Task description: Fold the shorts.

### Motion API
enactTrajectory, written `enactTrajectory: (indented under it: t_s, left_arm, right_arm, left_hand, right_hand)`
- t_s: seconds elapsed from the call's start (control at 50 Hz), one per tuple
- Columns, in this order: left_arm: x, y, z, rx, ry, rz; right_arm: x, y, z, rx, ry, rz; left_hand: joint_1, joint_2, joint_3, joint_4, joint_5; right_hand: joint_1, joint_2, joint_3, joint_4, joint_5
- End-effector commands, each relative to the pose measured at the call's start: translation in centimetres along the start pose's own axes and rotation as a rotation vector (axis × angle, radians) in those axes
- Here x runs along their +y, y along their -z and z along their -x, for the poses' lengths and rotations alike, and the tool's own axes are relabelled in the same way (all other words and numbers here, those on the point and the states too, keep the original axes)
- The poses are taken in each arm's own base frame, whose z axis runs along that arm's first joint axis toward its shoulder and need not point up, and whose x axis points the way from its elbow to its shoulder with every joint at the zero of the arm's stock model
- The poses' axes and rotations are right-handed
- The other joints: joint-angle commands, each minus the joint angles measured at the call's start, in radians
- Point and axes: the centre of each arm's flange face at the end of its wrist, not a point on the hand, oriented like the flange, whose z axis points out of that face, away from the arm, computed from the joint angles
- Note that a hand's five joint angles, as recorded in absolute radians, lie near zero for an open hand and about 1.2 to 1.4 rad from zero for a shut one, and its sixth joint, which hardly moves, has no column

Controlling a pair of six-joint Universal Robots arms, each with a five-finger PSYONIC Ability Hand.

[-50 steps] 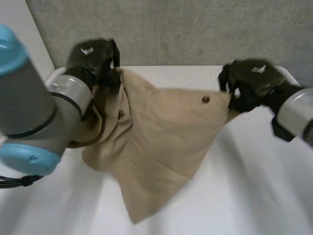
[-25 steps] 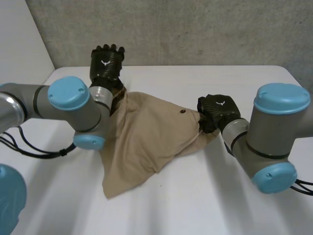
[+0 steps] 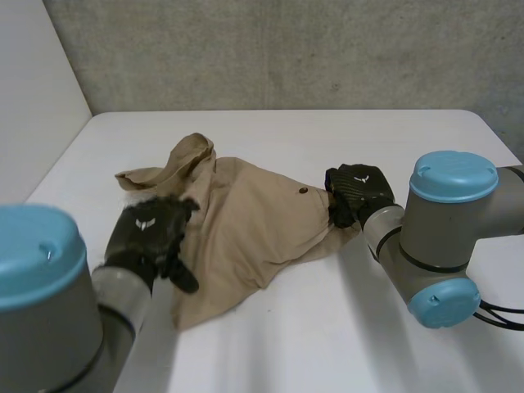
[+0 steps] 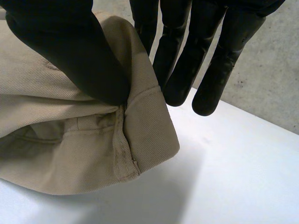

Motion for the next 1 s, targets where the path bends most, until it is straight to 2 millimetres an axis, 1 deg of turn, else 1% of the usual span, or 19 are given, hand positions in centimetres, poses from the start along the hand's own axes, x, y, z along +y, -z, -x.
enactTrajectory:
  t_s: [0.02, 0.08, 0.16, 0.24, 0.42, 0.62, 0.64, 0.7, 0.86, 0.88, 0.94, 1.0]
  left_arm:
    - [3.4, 1.7, -1.6, 0.052, -0.002, 0.07]
    - [4.6, 1.0, -1.7, 0.04, -0.014, 0.095]
    - [5.5, 0.2, -1.6, 0.004, -0.019, 0.098]
    - [6.1, -0.5, -1.7, -0.017, -0.02, 0.094]
    - [7.0, -1.5, -2.0, -0.018, -0.027, 0.092]
    - [7.7, -2.0, -2.1, -0.017, -0.065, 0.107]
    - [7.7, -2.2, -2.2, -0.018, -0.069, 0.1]
    - [7.6, -2.4, -2.3, -0.017, -0.072, 0.082]
    - [7.3, -3.4, -2.1, -0.028, -0.135, 0.016]
    - [7.2, -3.6, -2.0, -0.033, -0.153, 0.009]
    - [7.0, -4.0, -1.7, -0.044, -0.182, 0.004]
    - [6.0, -4.4, -1.5, -0.054, -0.218, -0.021]
  right_arm:
    - [0.0, 0.1, 0.0, -0.002, 0.002, 0.001]
    - [0.0, 0.3, 0.0, -0.004, 0.002, 0.004]
    - [0.1, 0.4, 0.1, -0.006, 0.002, 0.009]
    - [0.1, 0.4, 0.1, -0.007, 0.004, 0.01]
    - [0.2, 0.5, 0.1, -0.008, 0.007, 0.015]
    - [0.1, 0.5, 0.1, -0.005, 0.008, 0.012]
    - [0.1, 0.5, 0.0, -0.003, 0.009, 0.012]
    - [0.1, 0.5, 0.0, -0.003, 0.011, 0.012]
    - [0.0, 0.5, 0.0, -0.003, 0.022, 0.007]
    - [-0.1, 0.5, 0.0, -0.003, 0.035, 0.006]
    - [-0.7, 0.6, -0.1, -0.003, 0.074, -0.007]
    - [-1.7, 1.1, -0.2, 0.002, 0.146, -0.028]
  left_hand:
    - [0.103, 0.107, 0.109, 0.111, 0.113]
    - [0.182, 0.186, 0.188, 0.19, 0.192]
    - [0.243, 0.247, 0.25, 0.252, 0.253]
    - [0.247, 0.25, 0.253, 0.255, 0.257]
    - [0.252, 0.256, 0.259, 0.261, 0.262]
    - [0.276, 0.28, 0.282, 0.284, 0.286]
    - [0.346, 0.35, 0.352, 0.354, 0.356]
    - [0.463, 0.467, 0.47, 0.472, 0.473]
    - [1.065, 1.069, 1.071, 1.073, 1.075]
    - [1.103, 1.107, 1.109, 1.111, 1.113]
    - [1.103, 1.107, 1.11, 1.112, 1.113]
    - [1.103, 1.107, 1.11, 1.112, 1.113]
  right_hand:
    - [0.441, 0.226, 0.212, 0.21, 0.232]
    - [0.441, 0.226, 0.212, 0.21, 0.232]
    - [0.441, 0.226, 0.212, 0.21, 0.232]
    - [0.441, 0.226, 0.212, 0.21, 0.232]
    - [0.441, 0.226, 0.212, 0.21, 0.232]
    - [0.441, 0.226, 0.212, 0.21, 0.232]
    - [0.441, 0.226, 0.212, 0.21, 0.232]
    - [0.441, 0.226, 0.212, 0.21, 0.232]
    - [0.441, 0.226, 0.212, 0.21, 0.232]
    - [0.441, 0.226, 0.212, 0.21, 0.232]
    - [0.441, 0.226, 0.212, 0.21, 0.232]
    - [0.441, 0.226, 0.212, 0.21, 0.232]
